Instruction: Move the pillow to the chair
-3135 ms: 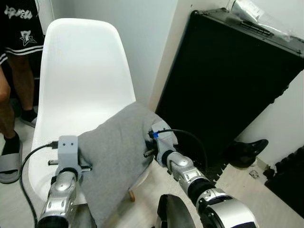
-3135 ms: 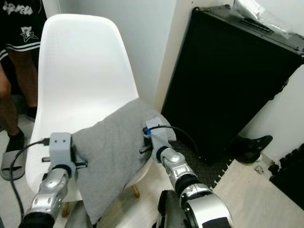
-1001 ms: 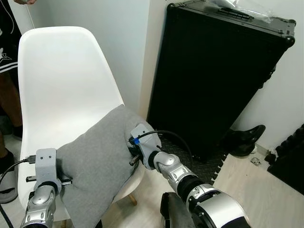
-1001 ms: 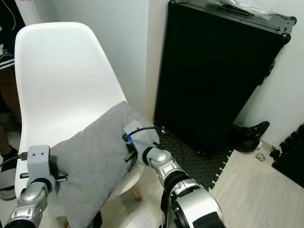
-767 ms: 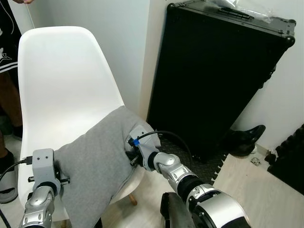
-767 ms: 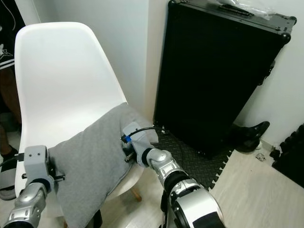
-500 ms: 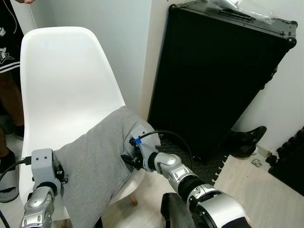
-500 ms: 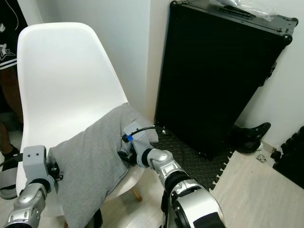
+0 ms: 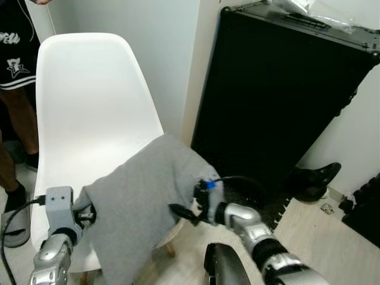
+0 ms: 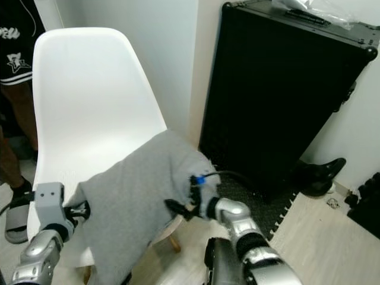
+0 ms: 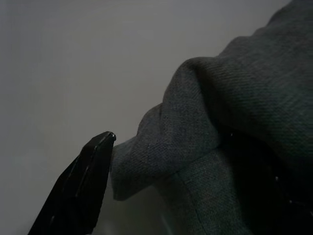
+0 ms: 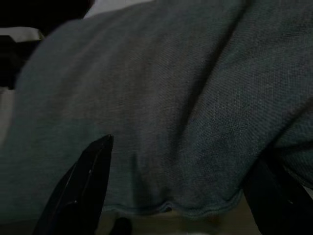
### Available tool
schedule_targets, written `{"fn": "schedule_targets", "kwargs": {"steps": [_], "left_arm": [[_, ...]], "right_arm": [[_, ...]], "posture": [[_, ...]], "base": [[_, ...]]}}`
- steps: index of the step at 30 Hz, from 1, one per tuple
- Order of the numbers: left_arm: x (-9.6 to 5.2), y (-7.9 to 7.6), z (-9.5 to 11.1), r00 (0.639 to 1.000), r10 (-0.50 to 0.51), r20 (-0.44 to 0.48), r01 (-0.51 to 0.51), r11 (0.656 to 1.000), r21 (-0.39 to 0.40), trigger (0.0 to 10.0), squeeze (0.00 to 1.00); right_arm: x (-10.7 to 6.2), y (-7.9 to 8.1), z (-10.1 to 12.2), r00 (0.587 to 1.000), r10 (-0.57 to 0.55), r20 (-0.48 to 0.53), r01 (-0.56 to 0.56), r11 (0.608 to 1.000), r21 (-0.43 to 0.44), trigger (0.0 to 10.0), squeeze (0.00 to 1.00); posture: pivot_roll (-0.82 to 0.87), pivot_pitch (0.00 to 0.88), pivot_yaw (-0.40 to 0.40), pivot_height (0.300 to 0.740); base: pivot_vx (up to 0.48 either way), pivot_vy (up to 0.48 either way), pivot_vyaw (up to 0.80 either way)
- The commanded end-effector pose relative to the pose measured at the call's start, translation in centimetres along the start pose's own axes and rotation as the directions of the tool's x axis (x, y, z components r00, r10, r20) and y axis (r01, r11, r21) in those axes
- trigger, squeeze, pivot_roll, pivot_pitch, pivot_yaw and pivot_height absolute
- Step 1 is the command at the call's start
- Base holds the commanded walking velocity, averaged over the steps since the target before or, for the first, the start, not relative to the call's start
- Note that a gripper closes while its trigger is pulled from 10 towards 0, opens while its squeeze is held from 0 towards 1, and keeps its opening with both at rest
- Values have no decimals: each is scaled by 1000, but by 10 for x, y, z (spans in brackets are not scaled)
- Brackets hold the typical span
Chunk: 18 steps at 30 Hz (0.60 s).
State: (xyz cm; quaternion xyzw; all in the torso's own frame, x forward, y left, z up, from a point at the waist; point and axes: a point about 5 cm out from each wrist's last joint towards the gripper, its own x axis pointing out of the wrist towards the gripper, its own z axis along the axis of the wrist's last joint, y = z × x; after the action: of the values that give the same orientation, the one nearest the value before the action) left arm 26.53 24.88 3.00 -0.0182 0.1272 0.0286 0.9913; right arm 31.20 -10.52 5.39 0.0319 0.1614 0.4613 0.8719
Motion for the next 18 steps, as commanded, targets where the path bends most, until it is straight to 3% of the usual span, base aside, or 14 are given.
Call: {"fn": "schedule_targets", "kwargs": {"steps": [1, 3, 7, 8, 9, 10, 14, 15, 16, 17, 18], "left_arm": [[2, -21, -3, 994, -108, -9, 108, 994, 7, 10000, 1000], [2, -31, -2, 985, -171, -9, 171, 985, 19, 10000, 1000], [2, -41, -3, 973, -231, -8, 231, 972, 32, 10000, 1000], [1, -43, -3, 969, -246, -8, 246, 969, 33, 10000, 1000], [1, -47, -4, 966, -258, -10, 259, 965, 38, 10000, 1000], [0, -50, -6, 963, -269, -17, 270, 962, 46, 10000, 1000], [-1, -56, -11, 959, -281, -36, 282, 957, 72, 10000, 1000], [-2, -56, -12, 958, -282, -43, 284, 956, 74, 8588, 953], [-2, -56, -13, 959, -281, -48, 284, 956, 73, 2314, 267], [-3, -56, -14, 958, -281, -50, 284, 956, 70, 2314, 267], [-4, -56, -14, 955, -294, -49, 296, 954, 53, 0, 0]], "right_arm": [[-1, 7, -1, 997, 83, -2, -83, 997, 4, 10000, 1000], [-15, 7, -5, 990, 138, -37, -139, 990, -10, 10000, 1000], [-28, 5, -9, 986, 155, -64, -157, 988, -14, 10000, 1000], [-32, 5, -9, 985, 159, -71, -161, 987, -16, 10000, 463], [-36, 5, -10, 983, 164, -83, -166, 986, -25, 10000, 463], [-40, 5, -10, 980, 175, -97, -179, 983, -35, 10000, 0], [-48, 4, -6, 971, 212, -109, -216, 976, -30, 10000, 0], [-51, 4, -3, 966, 230, -117, -235, 972, -26, 10000, 0], [-53, 3, -1, 961, 245, -127, -250, 968, -26, 10000, 0], [-55, 4, 0, 958, 254, -136, -260, 965, -26, 10000, 0], [-57, 5, 0, 951, 269, -155, -277, 961, -28, 10000, 0]], "posture": [[-13, 85, -120, 583], [-14, 85, -118, 583], [-19, 86, -115, 583], [-19, 86, -115, 583], [-23, 86, -113, 583], [-23, 86, -113, 583], [-22, 86, -112, 583], [-22, 87, -112, 583], [-21, 90, -114, 583], [-20, 90, -115, 583], [-20, 90, -115, 583]], "base": [[0, 0, 0], [0, 0, 0], [0, 0, 0], [0, 0, 0], [0, 0, 0], [0, 0, 0], [0, 0, 0], [0, 0, 0], [0, 0, 0], [0, 0, 0], [0, 0, 0]]}}
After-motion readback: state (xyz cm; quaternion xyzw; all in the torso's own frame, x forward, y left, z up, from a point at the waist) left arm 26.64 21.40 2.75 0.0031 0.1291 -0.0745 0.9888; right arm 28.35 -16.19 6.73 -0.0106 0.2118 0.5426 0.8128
